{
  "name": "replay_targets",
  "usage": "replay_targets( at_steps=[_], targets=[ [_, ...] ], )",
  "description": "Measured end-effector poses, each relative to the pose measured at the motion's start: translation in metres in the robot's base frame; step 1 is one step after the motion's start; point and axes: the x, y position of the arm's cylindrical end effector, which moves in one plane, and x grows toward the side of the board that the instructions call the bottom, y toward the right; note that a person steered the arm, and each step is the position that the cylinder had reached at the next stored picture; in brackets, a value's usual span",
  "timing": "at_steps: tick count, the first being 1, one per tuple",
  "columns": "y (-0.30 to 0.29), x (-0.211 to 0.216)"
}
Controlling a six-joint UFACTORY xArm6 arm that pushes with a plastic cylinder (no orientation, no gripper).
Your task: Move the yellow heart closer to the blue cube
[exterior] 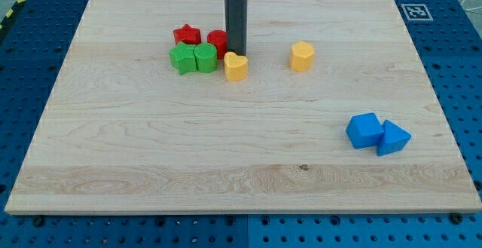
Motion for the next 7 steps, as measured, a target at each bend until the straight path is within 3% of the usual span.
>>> replay_targets(
  at_steps=[1,4,6,7],
  targets=[
    [-0.003,0.001],
    [0.055,0.086],
    [0.099,0.109],
    [0.091,0.151]
  ],
)
